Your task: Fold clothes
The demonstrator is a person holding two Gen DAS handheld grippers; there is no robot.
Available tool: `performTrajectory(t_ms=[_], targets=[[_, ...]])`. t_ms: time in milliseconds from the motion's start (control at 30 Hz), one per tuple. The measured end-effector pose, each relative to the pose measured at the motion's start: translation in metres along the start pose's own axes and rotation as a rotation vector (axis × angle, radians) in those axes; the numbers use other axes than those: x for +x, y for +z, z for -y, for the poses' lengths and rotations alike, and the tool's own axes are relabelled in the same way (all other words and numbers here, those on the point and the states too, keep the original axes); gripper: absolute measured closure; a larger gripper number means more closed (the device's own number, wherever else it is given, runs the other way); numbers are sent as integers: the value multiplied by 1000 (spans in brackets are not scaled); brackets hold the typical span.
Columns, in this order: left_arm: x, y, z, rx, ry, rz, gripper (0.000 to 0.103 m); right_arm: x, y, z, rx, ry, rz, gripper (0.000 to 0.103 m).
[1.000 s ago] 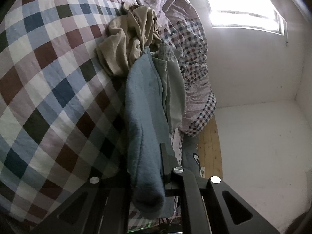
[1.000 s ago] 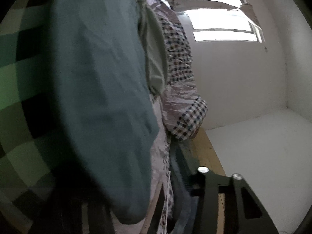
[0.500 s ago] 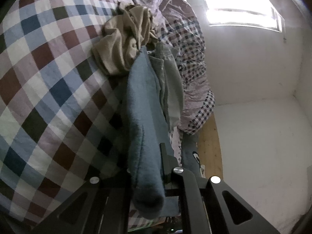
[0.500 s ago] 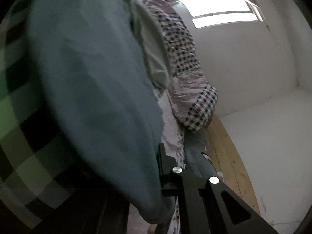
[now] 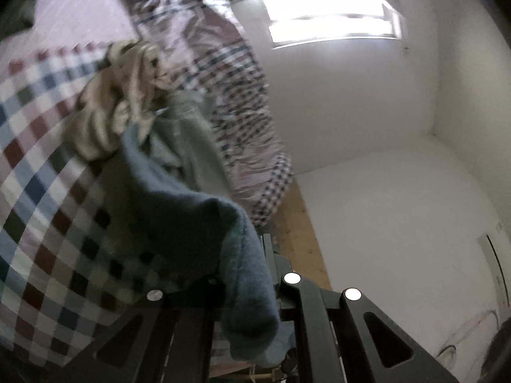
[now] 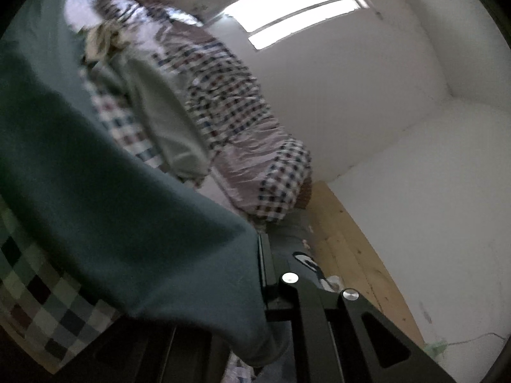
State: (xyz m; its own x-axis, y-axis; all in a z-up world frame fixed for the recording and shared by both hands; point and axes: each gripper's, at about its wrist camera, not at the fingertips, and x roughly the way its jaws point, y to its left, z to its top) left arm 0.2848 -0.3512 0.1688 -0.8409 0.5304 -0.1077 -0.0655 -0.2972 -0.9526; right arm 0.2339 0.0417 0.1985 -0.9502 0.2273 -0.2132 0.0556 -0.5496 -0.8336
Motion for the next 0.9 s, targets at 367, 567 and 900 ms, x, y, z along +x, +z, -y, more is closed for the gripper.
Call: performTrajectory(t_ms=[367, 567, 900], targets=[[-44, -2, 103, 8, -123, 10, 97, -80, 34, 104, 136, -11, -13, 98], [-36, 1, 96, -1, -65, 12, 97, -70, 41, 103, 146, 58, -68, 98], [69, 71, -16, -135, 204, -2, 97, 82, 52, 31, 39, 339, -233, 98]])
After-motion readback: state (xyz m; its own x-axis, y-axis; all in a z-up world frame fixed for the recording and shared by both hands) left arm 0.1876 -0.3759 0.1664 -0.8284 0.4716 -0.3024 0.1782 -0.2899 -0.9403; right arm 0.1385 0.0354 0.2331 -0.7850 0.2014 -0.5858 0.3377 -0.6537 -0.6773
